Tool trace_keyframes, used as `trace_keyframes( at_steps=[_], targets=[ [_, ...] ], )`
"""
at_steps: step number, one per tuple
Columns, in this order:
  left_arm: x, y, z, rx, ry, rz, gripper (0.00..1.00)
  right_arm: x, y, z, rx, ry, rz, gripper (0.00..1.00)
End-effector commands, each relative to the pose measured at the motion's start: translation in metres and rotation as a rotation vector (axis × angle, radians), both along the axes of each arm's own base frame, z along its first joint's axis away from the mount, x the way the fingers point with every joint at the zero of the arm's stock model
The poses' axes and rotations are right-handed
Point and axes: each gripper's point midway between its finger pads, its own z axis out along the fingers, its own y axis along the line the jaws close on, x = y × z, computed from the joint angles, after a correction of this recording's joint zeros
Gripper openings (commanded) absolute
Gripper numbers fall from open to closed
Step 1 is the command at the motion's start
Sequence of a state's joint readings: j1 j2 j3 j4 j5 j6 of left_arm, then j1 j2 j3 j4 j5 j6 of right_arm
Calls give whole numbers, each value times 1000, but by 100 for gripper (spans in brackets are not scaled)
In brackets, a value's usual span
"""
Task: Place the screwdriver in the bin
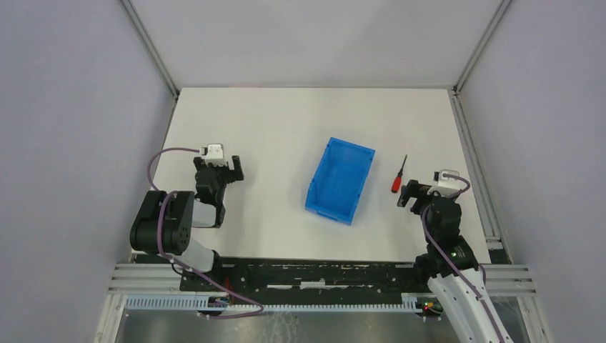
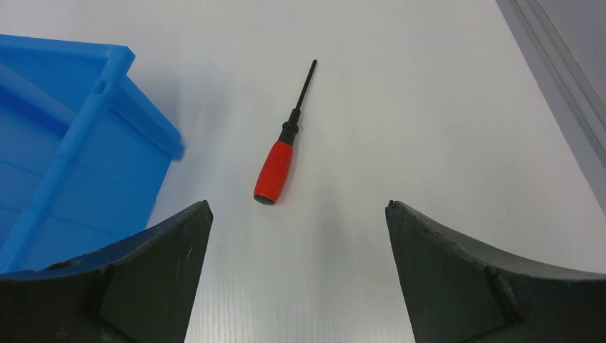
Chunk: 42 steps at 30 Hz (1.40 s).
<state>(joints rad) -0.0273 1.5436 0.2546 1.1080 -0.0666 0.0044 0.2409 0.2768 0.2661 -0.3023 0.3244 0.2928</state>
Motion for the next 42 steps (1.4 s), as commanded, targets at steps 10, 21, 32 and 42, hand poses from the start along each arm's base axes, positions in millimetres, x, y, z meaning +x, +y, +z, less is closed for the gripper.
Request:
trace_keyframes(
  at_steps=[10, 21, 32, 42],
  targets=[
    [4, -1, 14, -32, -52, -2, 100, 32, -35, 122, -74, -94, -233, 98],
    [4, -1, 15, -31, -52, -2, 100, 140, -7, 53, -138, 465, -86, 97],
    [4, -1, 15, -32, -52, -2, 100, 104, 6, -94, -75, 787, -19, 76],
    [4, -1, 14, -32, -52, -1, 100, 86, 0, -126, -68, 866, -12, 20]
  ],
)
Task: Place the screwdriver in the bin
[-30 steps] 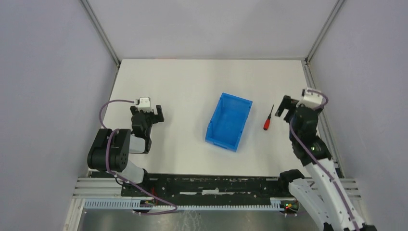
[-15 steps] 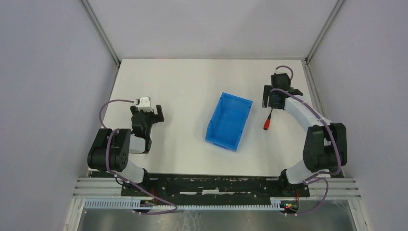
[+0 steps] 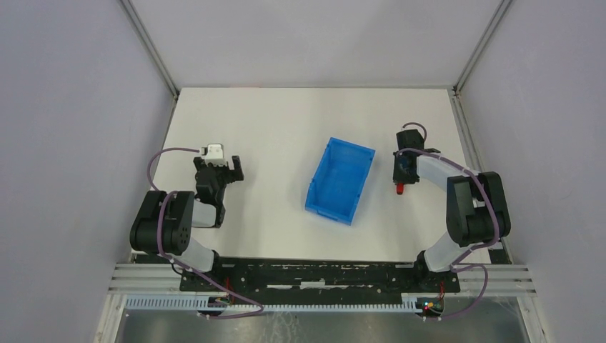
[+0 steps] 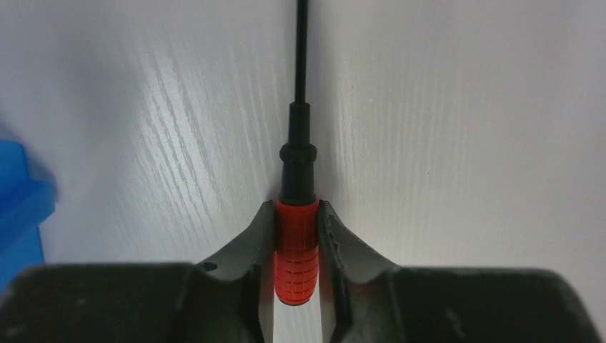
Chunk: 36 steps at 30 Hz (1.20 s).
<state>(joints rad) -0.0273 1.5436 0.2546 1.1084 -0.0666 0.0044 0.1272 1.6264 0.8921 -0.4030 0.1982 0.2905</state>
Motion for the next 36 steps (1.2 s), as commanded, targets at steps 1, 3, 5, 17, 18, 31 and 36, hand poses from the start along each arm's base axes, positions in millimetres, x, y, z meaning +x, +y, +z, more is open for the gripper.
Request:
trace_keyframes(
  at_steps=[1, 3, 5, 17, 18, 31, 36],
  targets=[
    [4, -1, 14, -32, -51, -2, 100, 0, -5, -6, 8, 42, 7, 8],
    [4, -1, 14, -32, -51, -1, 100, 9, -3, 17, 15, 12, 22, 0],
    [4, -1, 14, -32, -51, -2, 100, 19, -3, 53, 12, -43, 30, 0],
    [4, -1, 14, -32, -51, -2, 100, 15, 40, 236, 173, -306, 145, 0],
    [4, -1, 14, -32, -51, -2, 100, 16, 46, 244, 188, -351, 133, 0],
    [4, -1, 14, -32, -51, -2, 100, -17, 207, 187, 326, -377, 315, 0],
    [4, -1, 14, -32, -51, -2, 100, -30, 220, 134, 303, -308, 321, 0]
  ],
)
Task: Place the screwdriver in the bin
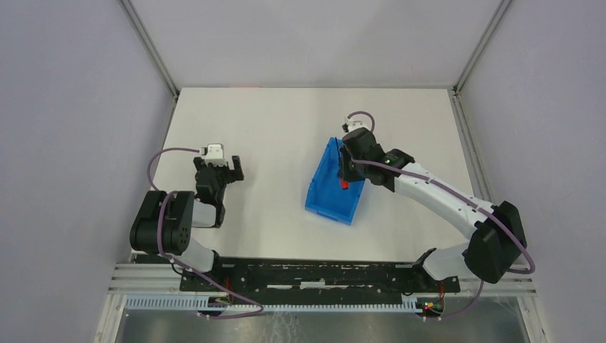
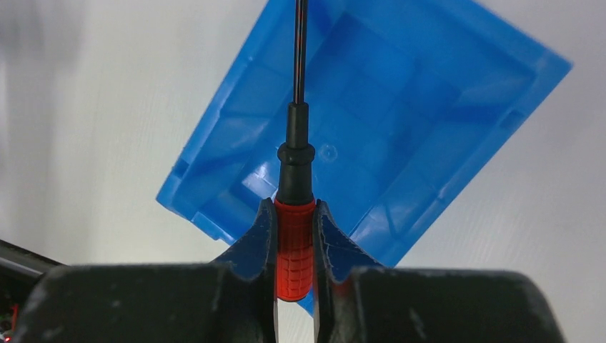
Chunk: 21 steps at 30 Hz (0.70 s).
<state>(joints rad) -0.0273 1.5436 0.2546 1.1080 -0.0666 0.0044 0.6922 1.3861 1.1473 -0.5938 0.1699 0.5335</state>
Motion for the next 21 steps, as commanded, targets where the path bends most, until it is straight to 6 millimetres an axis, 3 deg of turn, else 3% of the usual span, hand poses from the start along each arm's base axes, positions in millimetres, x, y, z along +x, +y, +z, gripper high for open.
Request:
trace_keyframes(
  at_steps=[1, 6, 10, 16, 21],
  targets=[
    [4, -1, 14, -32, -52, -2, 100, 5, 11, -26, 18, -16, -55, 0],
    [4, -1, 14, -32, -52, -1, 100, 6, 6, -70, -81, 42, -75, 0],
    [4, -1, 15, -32, -52, -2, 100, 13, 7, -89, -141, 61, -81, 1],
    [4, -1, 14, -32, -52, -2, 100, 12, 9, -109, -174, 98, -78, 28],
    [4, -1, 15, -32, -52, -1, 100, 17, 14, -98, -160, 79, -75, 42]
  ],
)
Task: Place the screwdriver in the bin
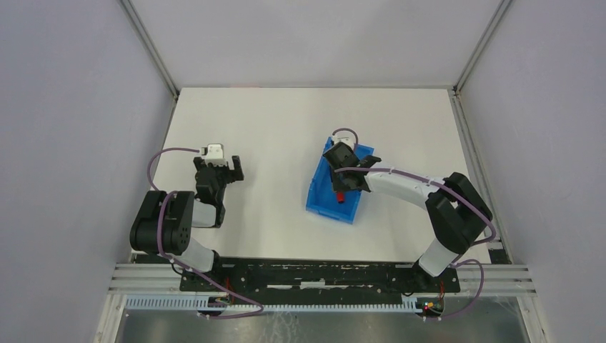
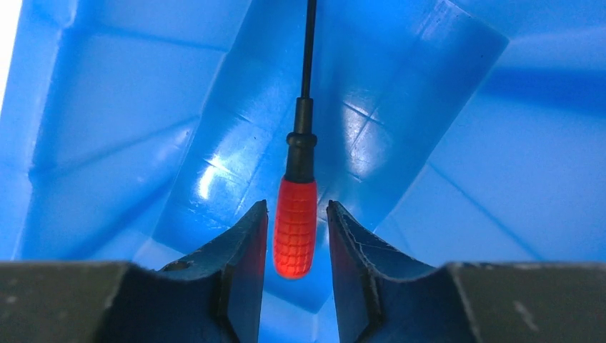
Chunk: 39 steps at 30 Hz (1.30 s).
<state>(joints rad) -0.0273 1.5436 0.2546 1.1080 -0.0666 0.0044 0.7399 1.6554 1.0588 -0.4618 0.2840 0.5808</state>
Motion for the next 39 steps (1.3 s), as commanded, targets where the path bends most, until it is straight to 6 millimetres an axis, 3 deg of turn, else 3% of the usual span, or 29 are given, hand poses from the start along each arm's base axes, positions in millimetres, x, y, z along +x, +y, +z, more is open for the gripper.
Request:
trace_keyframes(
  at_steps=[1, 4, 8, 10, 12, 15, 18, 19, 21, 25, 28, 33, 37, 39],
  targets=[
    [4, -1, 14, -32, -52, -1, 100, 14, 12, 16, 30, -50, -13, 43],
    [4, -1, 14, -32, -52, -1, 100, 18, 14, 31, 37, -77, -8, 44],
    [4, -1, 14, -32, -52, -1, 100, 25, 25, 76, 92, -153, 51, 46],
    [4, -1, 14, -32, -52, -2, 100, 29, 31, 103, 105, -207, 132, 51],
    [4, -1, 14, -32, -52, -1, 100, 31, 27, 126, 78, -257, 183, 63],
    [4, -1, 14, -32, -52, -1, 100, 33, 11, 168, 47, -386, 223, 97],
    [4, -1, 14, -32, -52, -1, 100, 28, -10, 207, 115, -557, 221, 98],
    [4, -1, 14, -32, -52, -1, 100, 26, -20, 211, 121, -599, 219, 98],
    [4, -1, 14, -32, -52, -3, 100, 25, -56, 220, 98, -658, 133, 98],
    [4, -1, 14, -32, -51, -2, 100, 21, -131, 190, -5, -661, -25, 98],
    [4, -1, 14, -32, -52, -1, 100, 9, -162, 150, -60, -621, -97, 98],
    [4, -1, 14, -32, -52, -2, 100, -16, -182, 93, -45, -634, -186, 98],
    [4, -1, 14, -32, -52, -1, 100, -26, -193, 69, -57, -640, -231, 98],
    [4, -1, 14, -32, -52, -1, 100, -26, -192, 66, -55, -644, -216, 98]
  ],
)
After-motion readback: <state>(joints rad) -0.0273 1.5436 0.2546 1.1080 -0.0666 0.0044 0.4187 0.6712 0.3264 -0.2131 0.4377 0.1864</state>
